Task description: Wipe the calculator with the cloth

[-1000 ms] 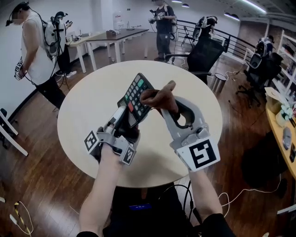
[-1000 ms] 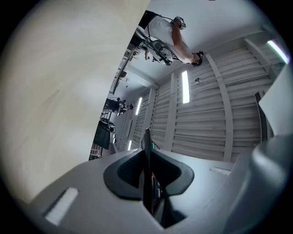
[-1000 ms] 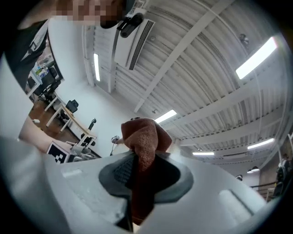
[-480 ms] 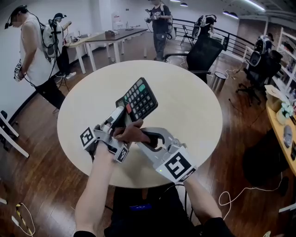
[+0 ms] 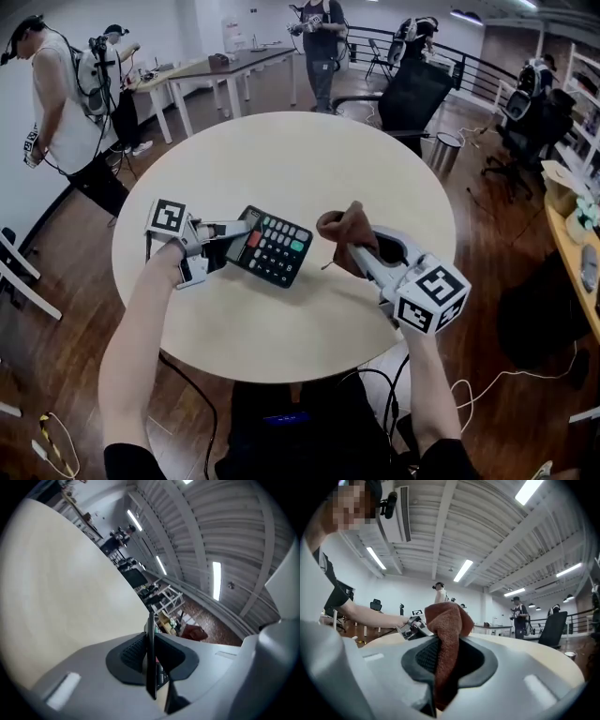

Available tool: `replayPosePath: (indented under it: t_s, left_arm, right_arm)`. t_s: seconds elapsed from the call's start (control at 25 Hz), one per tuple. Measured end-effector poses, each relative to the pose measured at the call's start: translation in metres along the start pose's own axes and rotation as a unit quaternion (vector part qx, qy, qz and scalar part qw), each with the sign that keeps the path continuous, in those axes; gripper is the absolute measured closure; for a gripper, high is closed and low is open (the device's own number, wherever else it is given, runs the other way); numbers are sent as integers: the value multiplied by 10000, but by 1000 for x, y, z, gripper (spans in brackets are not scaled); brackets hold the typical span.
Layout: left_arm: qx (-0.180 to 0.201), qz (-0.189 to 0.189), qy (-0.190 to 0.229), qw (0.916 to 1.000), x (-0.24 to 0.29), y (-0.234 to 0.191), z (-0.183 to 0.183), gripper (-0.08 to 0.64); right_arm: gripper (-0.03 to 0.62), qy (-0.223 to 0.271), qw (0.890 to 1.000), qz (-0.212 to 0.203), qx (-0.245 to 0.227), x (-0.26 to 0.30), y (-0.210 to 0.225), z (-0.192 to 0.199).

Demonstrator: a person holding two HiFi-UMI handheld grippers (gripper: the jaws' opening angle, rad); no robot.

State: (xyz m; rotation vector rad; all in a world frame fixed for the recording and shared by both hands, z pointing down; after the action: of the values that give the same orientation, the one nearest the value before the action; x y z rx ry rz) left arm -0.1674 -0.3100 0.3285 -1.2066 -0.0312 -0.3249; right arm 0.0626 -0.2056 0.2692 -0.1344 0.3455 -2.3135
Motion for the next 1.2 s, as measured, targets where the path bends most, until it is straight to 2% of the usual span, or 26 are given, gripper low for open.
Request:
replayPosePath:
  t_s: [0.12,0.2,0.32,0.4,0.44,0.52,0.6,0.64,0.72,0.84,1.0,1.12,1.2]
  left_arm:
    - [550,-345,-805,9946,27,-7,3,501]
    - [1047,-489,-1029,9880,42,-11,-3,499]
    - [1542,-697,-786,9824,50,-9,-12,467]
    - [1694,-912,-481,9801,42,-10,-15,402]
    - [1686,-951,-278,9807,34,-9,-18,402]
    - [1406,-890,239,9858,11,-4,-22,385]
    - [732,-712,627,9928,-8,2,-10,386]
    - [385,-687,682,9946,-12,1,3,387]
    - [-70,-762,645,9950,-12,-7,29,387]
    - [-403,-752,818,9930,-6,-11,40,413]
    - [-717,-605,1216,9881,-5,-16,29,413]
    - [-934,-308,1511,9836,-1,-27,8,420]
    - [-1036,-4,1766,9788,8,-30,-19,440]
  right_arm:
    - [528,-590,9982,-83,78,17,20,24]
    - [528,-952,9950,-200,213,34,31,40]
    - [528,-1407,9887,-372,371,60,37,59]
    - [528,-1617,9849,-463,419,70,42,70]
    - [528,-1692,9833,-500,440,74,44,74]
    - [528,-1804,9807,-565,491,80,46,80]
    - [528,-1886,9784,-624,576,84,46,86]
    - [528,-1927,9771,-652,631,87,46,90]
    - [528,-2029,9736,-720,761,96,47,96]
    - [528,-2165,9672,-857,1012,112,41,102]
    - [528,-2194,9606,-1072,1328,115,10,98]
    - [528,-2090,9552,-1294,1649,110,-13,92]
    - [528,-1903,9483,-1584,1984,109,-23,82]
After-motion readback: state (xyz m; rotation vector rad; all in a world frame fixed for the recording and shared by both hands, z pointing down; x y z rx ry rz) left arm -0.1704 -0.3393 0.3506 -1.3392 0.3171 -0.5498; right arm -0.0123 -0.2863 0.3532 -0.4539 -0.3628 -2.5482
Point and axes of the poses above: the fingertips, and each gripper's own axes: x forward along the fingers, y to its right, z out of its underside, the point moved 3 cm from there along -x, backward along the fingers, and after that the axes turned 11 degrees about -x, right-handed, at the moved point
